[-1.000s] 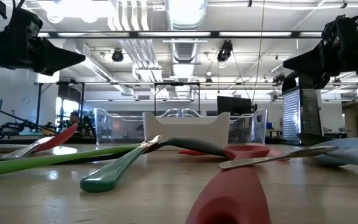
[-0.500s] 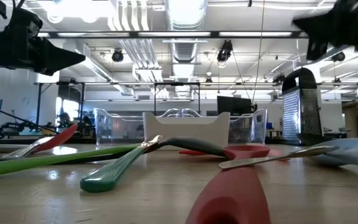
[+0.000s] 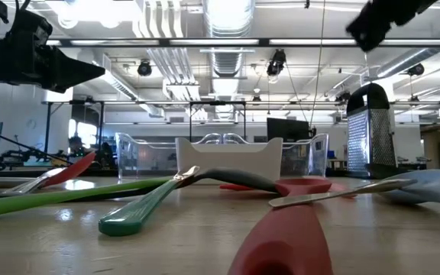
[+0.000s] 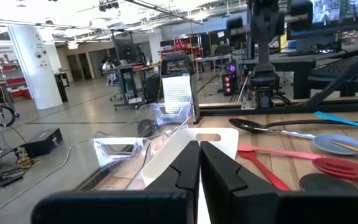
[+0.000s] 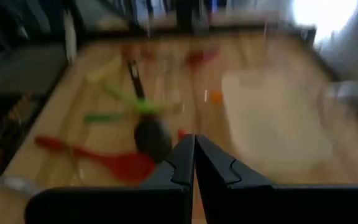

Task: Pick & Place Kitchen Items
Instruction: Put the blue table knife into the white bin

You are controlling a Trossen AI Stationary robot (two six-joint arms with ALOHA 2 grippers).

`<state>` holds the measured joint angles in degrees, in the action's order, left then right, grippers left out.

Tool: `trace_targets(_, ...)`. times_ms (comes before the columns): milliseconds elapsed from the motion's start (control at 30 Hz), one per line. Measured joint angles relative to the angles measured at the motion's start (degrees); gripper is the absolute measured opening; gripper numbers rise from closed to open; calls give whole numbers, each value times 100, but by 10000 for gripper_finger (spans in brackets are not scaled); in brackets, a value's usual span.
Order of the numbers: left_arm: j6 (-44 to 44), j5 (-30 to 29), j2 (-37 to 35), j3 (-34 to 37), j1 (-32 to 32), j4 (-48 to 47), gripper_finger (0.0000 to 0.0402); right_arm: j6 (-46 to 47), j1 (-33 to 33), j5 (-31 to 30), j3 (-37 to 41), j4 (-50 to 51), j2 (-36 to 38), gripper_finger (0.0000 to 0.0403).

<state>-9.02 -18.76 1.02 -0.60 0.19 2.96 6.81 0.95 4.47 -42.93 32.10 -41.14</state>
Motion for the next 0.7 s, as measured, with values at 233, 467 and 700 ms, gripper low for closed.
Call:
trace_targets(233,0,0,0,0,-2,-1,16,389,-266,-147,-372,1625,-1350,8)
trace_targets(467,0,0,0,0,-2,0,18,258,-403,-78,-509,2153,-1934,8)
trace_targets(700,1,0,0,0,0,0,18,-407,-406,47,-528,2154,-2094,34)
